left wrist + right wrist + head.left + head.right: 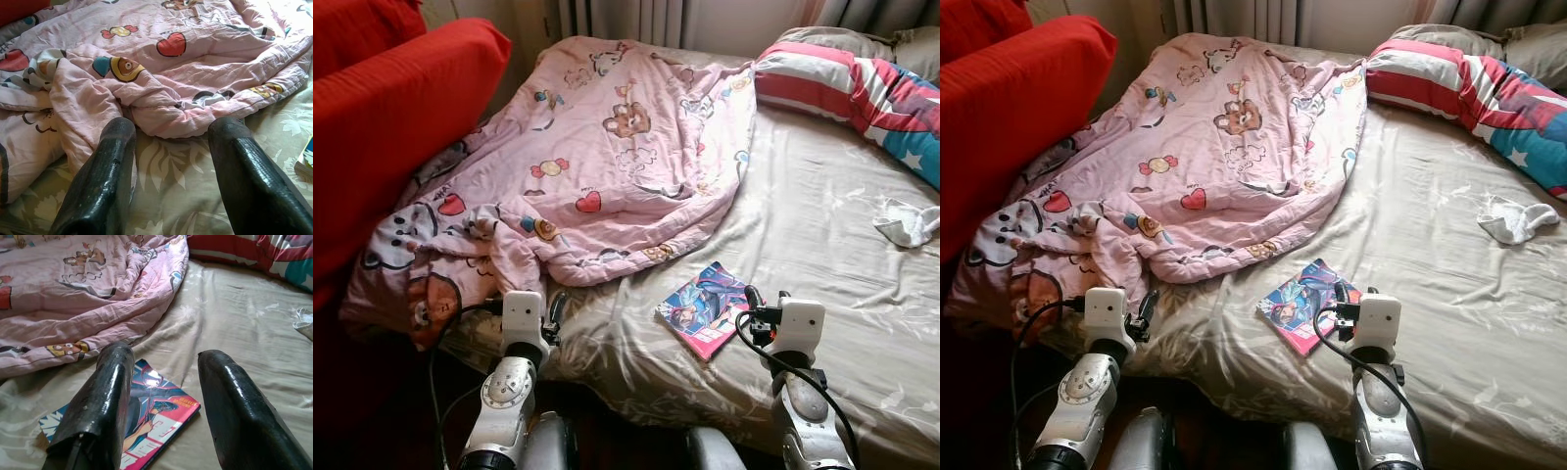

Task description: Clean up the room

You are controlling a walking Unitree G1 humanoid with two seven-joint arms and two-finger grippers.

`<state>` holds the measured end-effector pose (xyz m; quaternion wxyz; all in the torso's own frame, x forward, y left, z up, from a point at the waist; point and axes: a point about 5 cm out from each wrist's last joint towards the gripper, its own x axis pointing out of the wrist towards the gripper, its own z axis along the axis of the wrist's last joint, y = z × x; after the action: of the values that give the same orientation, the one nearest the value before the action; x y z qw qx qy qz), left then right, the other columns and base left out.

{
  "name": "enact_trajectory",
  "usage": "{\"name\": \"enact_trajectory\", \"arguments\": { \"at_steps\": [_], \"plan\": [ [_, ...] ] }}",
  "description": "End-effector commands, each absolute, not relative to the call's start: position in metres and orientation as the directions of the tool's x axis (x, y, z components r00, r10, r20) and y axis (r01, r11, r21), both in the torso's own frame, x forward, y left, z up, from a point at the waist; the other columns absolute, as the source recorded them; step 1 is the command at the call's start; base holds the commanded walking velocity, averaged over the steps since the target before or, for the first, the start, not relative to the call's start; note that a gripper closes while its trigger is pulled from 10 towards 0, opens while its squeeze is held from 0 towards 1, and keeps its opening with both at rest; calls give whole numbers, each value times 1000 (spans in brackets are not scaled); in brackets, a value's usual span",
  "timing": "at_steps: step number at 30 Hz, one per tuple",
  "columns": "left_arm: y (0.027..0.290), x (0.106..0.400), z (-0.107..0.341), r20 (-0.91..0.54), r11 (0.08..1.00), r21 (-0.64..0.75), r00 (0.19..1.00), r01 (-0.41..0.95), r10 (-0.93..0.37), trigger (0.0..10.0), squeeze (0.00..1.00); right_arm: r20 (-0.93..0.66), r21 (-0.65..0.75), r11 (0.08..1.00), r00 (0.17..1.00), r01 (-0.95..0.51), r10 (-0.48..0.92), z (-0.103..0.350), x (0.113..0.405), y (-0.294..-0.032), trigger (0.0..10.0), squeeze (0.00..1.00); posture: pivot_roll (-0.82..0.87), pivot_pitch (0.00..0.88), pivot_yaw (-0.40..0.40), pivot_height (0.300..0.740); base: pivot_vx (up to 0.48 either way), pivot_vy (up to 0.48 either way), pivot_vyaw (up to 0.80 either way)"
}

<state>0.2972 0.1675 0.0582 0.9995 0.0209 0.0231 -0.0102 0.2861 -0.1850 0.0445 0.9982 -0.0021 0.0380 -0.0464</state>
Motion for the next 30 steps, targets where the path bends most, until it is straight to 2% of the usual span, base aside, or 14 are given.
{"name": "enact_trajectory", "arguments": {
  "at_steps": [1, 3, 20, 24, 30],
  "plan": [
    [168, 298, 59, -52, 999, 30, 998, 20, -19, 10000, 0, -97, -16, 996, 991, 89, -90, 42, 286, -185, 10000, 0, -130, 154, 9, 640, 0, 0, 0],
    [168, 297, 58, -54, 999, 31, 998, 20, -19, 10000, 0, -97, -16, 996, 991, 92, -93, 42, 285, -185, 10000, 0, -129, 155, 8, 630, 0, 0, 0],
    [167, 299, 58, -65, 999, 34, 998, 17, -15, 10000, 0, -120, -20, 996, 989, 90, -92, 41, 287, -182, 10000, 0, -131, 151, 8, 630, 0, 0, 0],
    [167, 299, 58, -65, 999, 35, 998, 20, -18, 10000, 0, -93, -16, 996, 991, 91, -92, 43, 286, -182, 10000, 0, -130, 150, 8, 595, 0, 0, 0],
    [167, 299, 58, -65, 999, 34, 998, 20, -17, 10000, 0, -113, -28, 995, 988, 99, -101, 39, 285, -183, 10000, 0, -130, 152, 9, 595, 0, 0, 0]
  ]
}}
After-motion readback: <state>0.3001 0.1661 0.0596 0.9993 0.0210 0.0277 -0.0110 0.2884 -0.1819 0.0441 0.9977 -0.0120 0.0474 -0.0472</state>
